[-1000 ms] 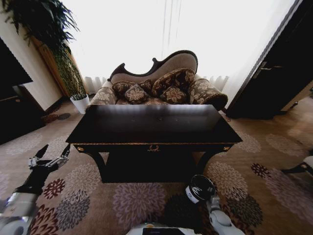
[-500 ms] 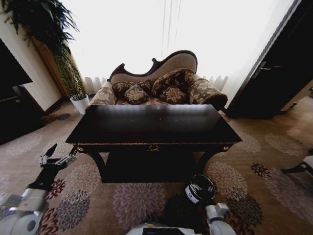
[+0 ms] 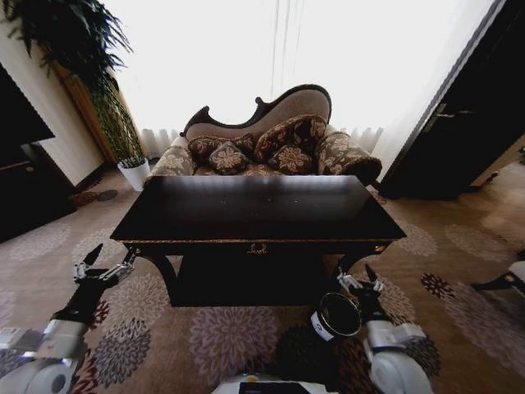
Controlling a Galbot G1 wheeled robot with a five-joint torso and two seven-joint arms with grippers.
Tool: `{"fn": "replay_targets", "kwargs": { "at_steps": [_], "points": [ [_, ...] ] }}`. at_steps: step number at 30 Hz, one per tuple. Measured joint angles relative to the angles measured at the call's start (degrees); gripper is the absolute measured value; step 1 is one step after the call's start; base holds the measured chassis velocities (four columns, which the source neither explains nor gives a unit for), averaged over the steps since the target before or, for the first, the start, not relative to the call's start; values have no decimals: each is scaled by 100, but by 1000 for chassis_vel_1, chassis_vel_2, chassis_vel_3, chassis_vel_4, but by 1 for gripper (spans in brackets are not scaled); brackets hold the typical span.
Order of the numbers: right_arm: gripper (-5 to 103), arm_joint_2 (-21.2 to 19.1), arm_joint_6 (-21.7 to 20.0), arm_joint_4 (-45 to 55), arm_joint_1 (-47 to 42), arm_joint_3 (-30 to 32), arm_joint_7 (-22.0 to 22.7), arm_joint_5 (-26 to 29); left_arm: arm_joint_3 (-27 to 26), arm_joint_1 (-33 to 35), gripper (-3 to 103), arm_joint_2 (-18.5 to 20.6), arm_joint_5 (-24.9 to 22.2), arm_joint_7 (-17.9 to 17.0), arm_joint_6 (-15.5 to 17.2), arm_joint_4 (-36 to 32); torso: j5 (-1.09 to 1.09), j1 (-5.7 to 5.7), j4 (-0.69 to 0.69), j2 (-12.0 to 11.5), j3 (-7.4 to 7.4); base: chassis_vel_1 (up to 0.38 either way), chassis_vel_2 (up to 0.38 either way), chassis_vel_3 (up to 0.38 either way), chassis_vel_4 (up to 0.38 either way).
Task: Move to the front of the table and place the trash on the table into the trash bin.
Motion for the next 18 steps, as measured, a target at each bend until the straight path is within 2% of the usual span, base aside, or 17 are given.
{"fn": "replay_targets", "kwargs": {
  "at_steps": [3, 8, 18],
  "points": [
    [100, -365, -12, 193, 221, 316, -19, 8, 23, 49, 100, 26, 73, -115, 67, -112, 0, 0, 0, 0, 0, 0, 0, 0, 0],
    [100, -639, 49, 282, 407, 455, -100, -229, 13, 69, 100, 27, 131, -146, 99, -169, -1, 0, 0, 0, 0, 0, 0, 0, 0],
    [100, -760, 8, 120, 389, 336, -294, -506, -6, 86, 100, -29, 232, -63, 31, -193, -1, 0, 0, -1, 0, 0, 0, 0, 0]
  ]
}}
